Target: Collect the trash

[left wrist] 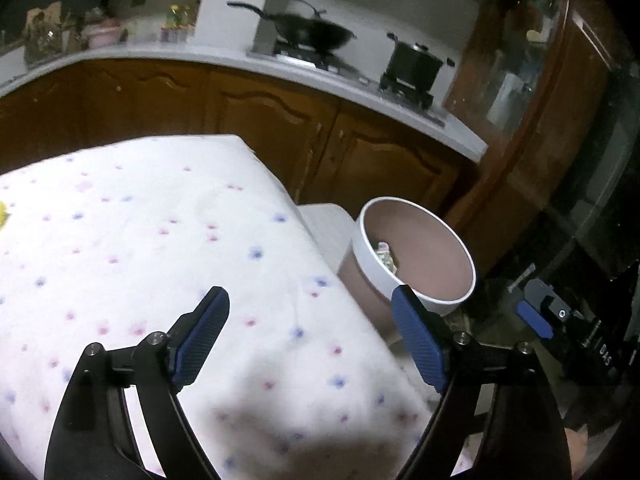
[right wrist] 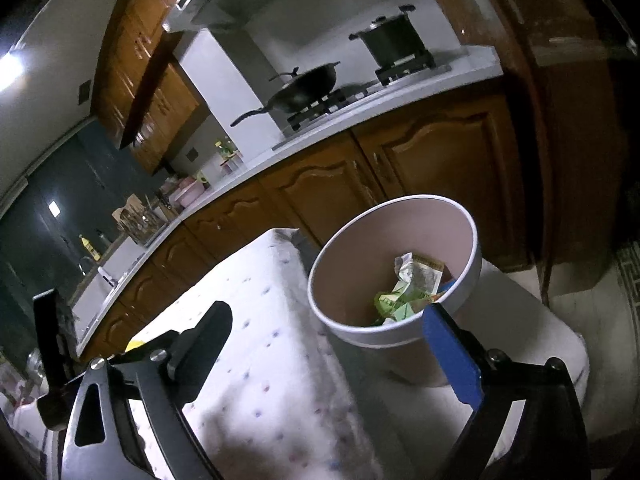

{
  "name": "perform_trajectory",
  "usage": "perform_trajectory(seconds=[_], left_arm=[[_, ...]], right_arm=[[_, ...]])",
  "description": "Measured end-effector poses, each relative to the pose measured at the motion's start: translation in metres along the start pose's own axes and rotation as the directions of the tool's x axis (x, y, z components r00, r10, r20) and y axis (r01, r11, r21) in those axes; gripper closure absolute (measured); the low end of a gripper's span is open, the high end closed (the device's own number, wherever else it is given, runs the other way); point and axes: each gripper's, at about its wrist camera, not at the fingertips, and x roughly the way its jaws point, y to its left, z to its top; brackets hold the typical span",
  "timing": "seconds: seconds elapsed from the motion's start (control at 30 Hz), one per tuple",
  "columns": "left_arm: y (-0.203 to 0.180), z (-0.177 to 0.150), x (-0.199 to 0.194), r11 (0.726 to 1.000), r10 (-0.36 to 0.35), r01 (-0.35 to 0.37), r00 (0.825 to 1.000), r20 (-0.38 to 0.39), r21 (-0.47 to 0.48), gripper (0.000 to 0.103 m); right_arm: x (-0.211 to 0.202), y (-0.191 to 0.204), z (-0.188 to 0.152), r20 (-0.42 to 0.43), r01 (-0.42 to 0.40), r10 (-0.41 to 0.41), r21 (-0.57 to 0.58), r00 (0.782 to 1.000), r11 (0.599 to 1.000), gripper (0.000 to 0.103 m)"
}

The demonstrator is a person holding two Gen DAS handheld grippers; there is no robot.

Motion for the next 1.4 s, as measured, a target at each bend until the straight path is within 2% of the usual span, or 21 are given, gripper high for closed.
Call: perform_trajectory(seconds=[0.3, 0.43, 0.5, 0.6, 0.63, 0.7, 0.77, 0.9, 1.03, 1.4], left_arm=[[0.019, -0.016, -0.072, 0.999, 0.043, -0.046, 0.991, 0.125, 0.021, 0.007], [0.017, -0.015, -0.106, 0.996, 0.065, -0.077, 0.978, 0.196, 0.051, 0.0], [0.017, -0.016, -0.122, 0.993, 0.089, -0.105, 0.968, 0.233, 0.057, 0.0], [0.018, -0.023, -0.137, 0.988, 0.121, -0.144, 0.952, 0.282, 0.061, 0.0], [0.02, -0.03, -0.14, 0.986, 0.134, -0.159, 0.944, 0.302, 0.058, 0.0], [0.023, -0.043, -0.141, 0.982, 0.154, -0.182, 0.935, 0.318, 0.057, 0.0], [0.028, -0.059, -0.139, 0.976, 0.184, -0.213, 0.928, 0.325, 0.054, 0.0], [0.034, -0.083, -0.124, 0.968, 0.216, -0.243, 0.937, 0.276, 0.067, 0.0], [0.041, -0.097, -0.12, 0.961, 0.243, -0.268, 0.937, 0.251, 0.07, 0.0], [0.05, -0.122, -0.137, 0.95, 0.289, -0.31, 0.911, 0.295, 0.027, 0.0]], right_arm=[[-0.044, 0.057, -0.026, 0.065, -0.004, 0.012, -0.12, 0.998, 0.993, 0.002], [-0.07, 0.092, -0.025, 0.117, 0.014, 0.011, -0.213, 0.993, 0.977, 0.001], [-0.088, 0.111, -0.022, 0.175, 0.037, 0.011, -0.266, 0.985, 0.963, 0.0], [-0.113, 0.136, -0.024, 0.285, 0.077, 0.023, -0.336, 0.958, 0.939, 0.0], [-0.119, 0.141, -0.029, 0.323, 0.095, 0.025, -0.35, 0.946, 0.932, 0.0], [-0.117, 0.144, -0.041, 0.353, 0.136, -0.001, -0.357, 0.936, 0.924, 0.0], [-0.107, 0.138, -0.056, 0.339, 0.152, -0.027, -0.347, 0.94, 0.925, 0.0], [-0.084, 0.119, -0.084, 0.257, 0.152, -0.074, -0.296, 0.964, 0.943, 0.0], [-0.073, 0.109, -0.103, 0.202, 0.153, -0.095, -0.293, 0.975, 0.944, 0.0], [-0.073, 0.114, -0.124, 0.193, 0.141, -0.077, -0.344, 0.978, 0.928, 0.0]])
